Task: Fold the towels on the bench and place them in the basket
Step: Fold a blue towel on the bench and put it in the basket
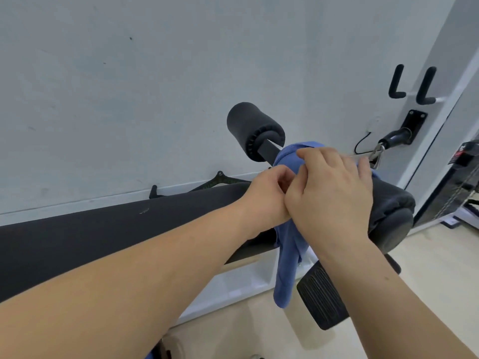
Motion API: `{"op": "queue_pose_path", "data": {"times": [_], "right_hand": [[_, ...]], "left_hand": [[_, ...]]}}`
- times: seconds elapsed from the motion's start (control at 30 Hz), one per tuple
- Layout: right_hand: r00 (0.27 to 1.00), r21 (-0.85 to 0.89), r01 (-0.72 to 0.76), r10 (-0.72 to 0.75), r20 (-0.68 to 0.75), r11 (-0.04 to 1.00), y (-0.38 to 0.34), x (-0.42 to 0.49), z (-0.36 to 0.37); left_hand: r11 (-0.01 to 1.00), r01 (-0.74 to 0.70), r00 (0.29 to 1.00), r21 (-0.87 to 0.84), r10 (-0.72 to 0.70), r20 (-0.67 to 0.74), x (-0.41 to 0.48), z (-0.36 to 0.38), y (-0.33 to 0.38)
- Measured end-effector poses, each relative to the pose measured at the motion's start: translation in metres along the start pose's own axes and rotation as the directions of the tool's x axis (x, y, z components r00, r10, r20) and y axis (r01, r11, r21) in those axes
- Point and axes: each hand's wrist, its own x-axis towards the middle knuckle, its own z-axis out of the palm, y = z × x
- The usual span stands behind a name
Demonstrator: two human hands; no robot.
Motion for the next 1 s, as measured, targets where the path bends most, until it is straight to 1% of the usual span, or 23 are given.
{"op": "queue_pose_path", "data": {"times": [0.07, 0.1, 0.2, 0.3, 0.37, 0.4, 0.47, 0.53, 0.57, 0.6, 0.63, 0.67, 0.7, 0.73, 0.8, 0.87, 0.9, 0.93, 1.0], "right_hand": [[1.0, 0.025, 0.0, -0.001, 0.014, 1.0, 0.002, -0.001, -0.001], [1.0, 0.042, 0.008, -0.008, 0.004, 0.999, 0.002, -0.001, -0.002], [0.999, 0.053, 0.041, -0.043, 0.031, 0.998, 0.0, -0.005, -0.003], [0.984, 0.104, 0.1, -0.114, 0.136, 0.99, -0.01, -0.013, 0.001], [0.972, 0.134, 0.134, -0.157, 0.173, 0.982, -0.022, -0.018, 0.004], [0.971, 0.134, 0.143, -0.165, 0.17, 0.981, -0.028, -0.02, 0.006], [0.977, 0.106, 0.133, -0.149, 0.156, 0.985, -0.036, -0.02, 0.011], [0.973, 0.068, 0.103, -0.115, 0.2, 0.992, -0.043, -0.019, 0.013], [0.966, 0.09, 0.062, -0.082, 0.245, 0.994, -0.046, -0.02, 0.014], [0.952, 0.167, 0.007, -0.058, 0.301, 0.986, -0.051, -0.023, 0.013], [0.93, 0.28, -0.072, -0.037, 0.366, 0.957, -0.06, -0.027, 0.011], [0.894, 0.397, -0.174, -0.024, 0.447, 0.901, -0.07, -0.03, 0.009], [0.859, 0.486, -0.263, -0.027, 0.511, 0.834, -0.08, -0.034, 0.01], [0.84, 0.545, -0.307, -0.047, 0.541, 0.78, -0.092, -0.036, 0.009], [0.79, 0.621, -0.399, -0.09, 0.606, 0.675, -0.116, -0.039, 0.006], [0.718, 0.661, -0.528, -0.135, 0.683, 0.533, -0.141, -0.044, 0.006], [0.687, 0.665, -0.572, -0.162, 0.708, 0.479, -0.152, -0.046, 0.006], [0.665, 0.667, -0.602, -0.188, 0.723, 0.439, -0.162, -0.048, 0.006], [0.65, 0.68, -0.612, -0.234, 0.723, 0.404, -0.181, -0.051, 0.007]], "left_hand": [[1.0, -0.012, 1.0, 0.016, 0.011, 0.021, -0.001, 0.001, 0.002], [0.999, -0.025, 1.0, 0.047, 0.025, 0.001, -0.003, -0.002, 0.004], [0.997, -0.025, 0.989, 0.067, 0.035, -0.145, -0.012, -0.025, 0.008], [1.0, -0.017, 0.956, 0.02, 0.023, -0.291, -0.026, -0.061, 0.007], [1.0, 0.004, 0.943, -0.001, -0.004, -0.332, -0.038, -0.087, 0.007], [1.0, 0.011, 0.938, -0.013, -0.014, -0.346, -0.045, -0.098, 0.008], [0.998, 0.02, 0.923, -0.054, -0.039, -0.382, -0.058, -0.117, 0.009], [0.994, 0.044, 0.918, -0.101, -0.08, -0.388, -0.072, -0.134, 0.011], [0.993, 0.058, 0.92, -0.104, -0.094, -0.38, -0.078, -0.141, 0.011], [0.993, 0.069, 0.92, -0.091, -0.098, -0.379, -0.085, -0.147, 0.01], [0.995, 0.072, 0.918, -0.075, -0.095, -0.385, -0.091, -0.154, 0.008], [0.995, 0.072, 0.912, -0.071, -0.095, -0.398, -0.095, -0.16, 0.006], [0.994, 0.075, 0.902, -0.074, -0.1, -0.42, -0.1, -0.166, 0.003], [0.995, 0.079, 0.889, -0.068, -0.101, -0.447, -0.105, -0.173, -0.001], [0.995, 0.094, 0.87, 0.015, -0.075, -0.488, -0.115, -0.192, -0.008], [0.988, 0.112, 0.874, 0.109, -0.045, -0.484, -0.129, -0.212, -0.012], [0.983, 0.117, 0.879, 0.142, -0.036, -0.475, -0.137, -0.221, -0.013], [0.978, 0.119, 0.884, 0.173, -0.025, -0.466, -0.145, -0.23, -0.014], [0.963, 0.121, 0.884, 0.241, 0.006, -0.468, -0.163, -0.246, -0.015]]}}
